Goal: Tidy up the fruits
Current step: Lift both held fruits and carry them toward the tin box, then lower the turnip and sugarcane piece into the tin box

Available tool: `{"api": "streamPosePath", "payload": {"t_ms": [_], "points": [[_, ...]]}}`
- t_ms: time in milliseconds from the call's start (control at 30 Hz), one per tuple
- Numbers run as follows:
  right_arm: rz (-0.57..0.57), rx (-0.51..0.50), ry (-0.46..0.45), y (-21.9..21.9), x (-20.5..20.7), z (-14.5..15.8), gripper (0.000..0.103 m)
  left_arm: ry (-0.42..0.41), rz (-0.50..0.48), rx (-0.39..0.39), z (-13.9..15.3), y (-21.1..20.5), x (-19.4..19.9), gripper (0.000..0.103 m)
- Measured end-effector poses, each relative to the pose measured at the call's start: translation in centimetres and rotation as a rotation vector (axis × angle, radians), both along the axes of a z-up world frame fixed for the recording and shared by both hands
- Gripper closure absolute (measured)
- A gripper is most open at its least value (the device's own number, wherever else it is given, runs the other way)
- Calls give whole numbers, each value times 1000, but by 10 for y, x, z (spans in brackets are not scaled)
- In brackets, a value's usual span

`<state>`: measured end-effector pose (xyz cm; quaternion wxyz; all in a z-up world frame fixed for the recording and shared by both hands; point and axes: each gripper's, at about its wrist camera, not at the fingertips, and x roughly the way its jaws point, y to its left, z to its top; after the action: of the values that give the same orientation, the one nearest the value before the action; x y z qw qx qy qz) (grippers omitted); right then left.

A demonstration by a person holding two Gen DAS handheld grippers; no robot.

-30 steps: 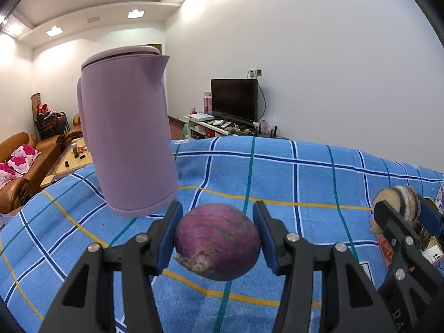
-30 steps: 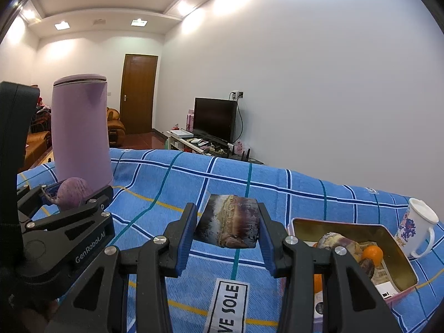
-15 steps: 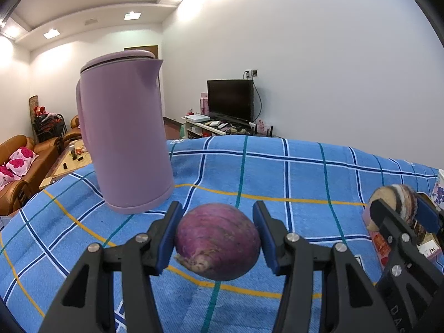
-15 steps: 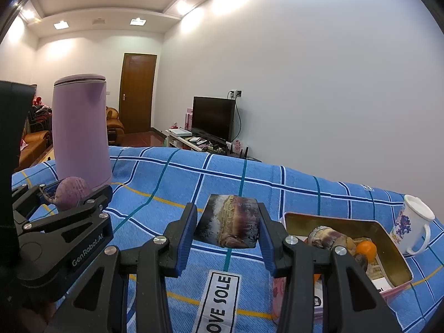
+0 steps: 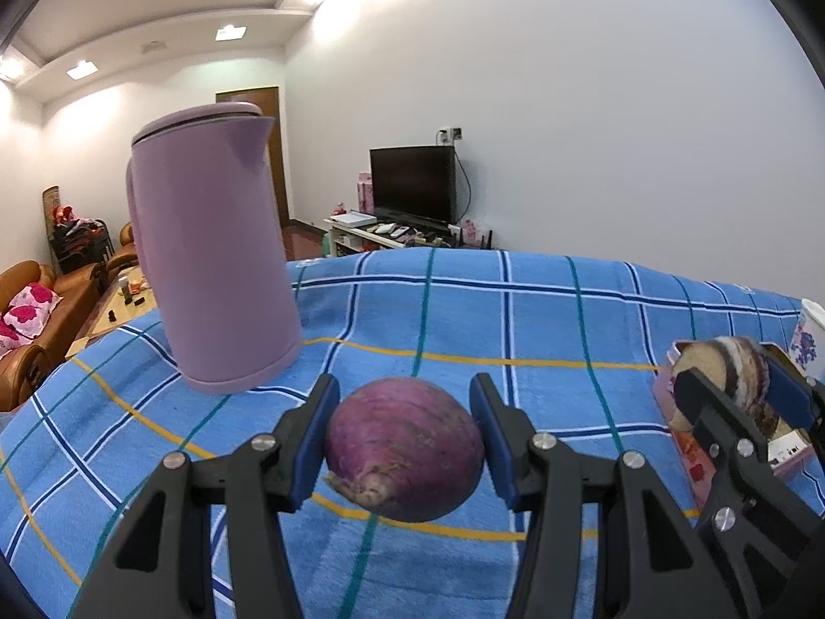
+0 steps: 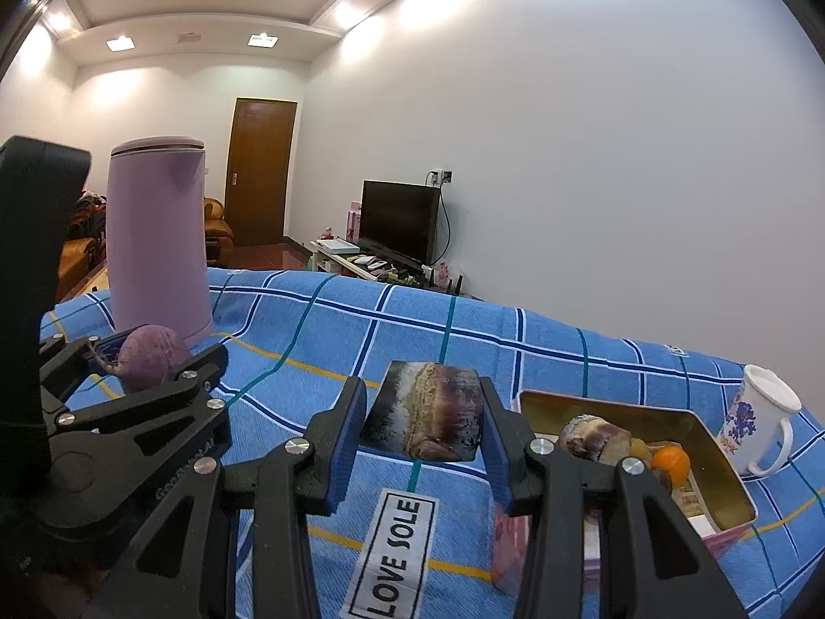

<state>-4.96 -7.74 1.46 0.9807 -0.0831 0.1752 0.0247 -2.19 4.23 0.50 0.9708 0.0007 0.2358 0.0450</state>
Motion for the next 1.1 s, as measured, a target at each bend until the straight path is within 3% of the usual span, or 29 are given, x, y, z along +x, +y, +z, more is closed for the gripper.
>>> {"api": "streamPosePath", "payload": {"t_ms": [1100], "points": [[-31, -11, -13, -35, -21, 2, 58, -5, -78, 9, 4, -48, -24, 48]]}}
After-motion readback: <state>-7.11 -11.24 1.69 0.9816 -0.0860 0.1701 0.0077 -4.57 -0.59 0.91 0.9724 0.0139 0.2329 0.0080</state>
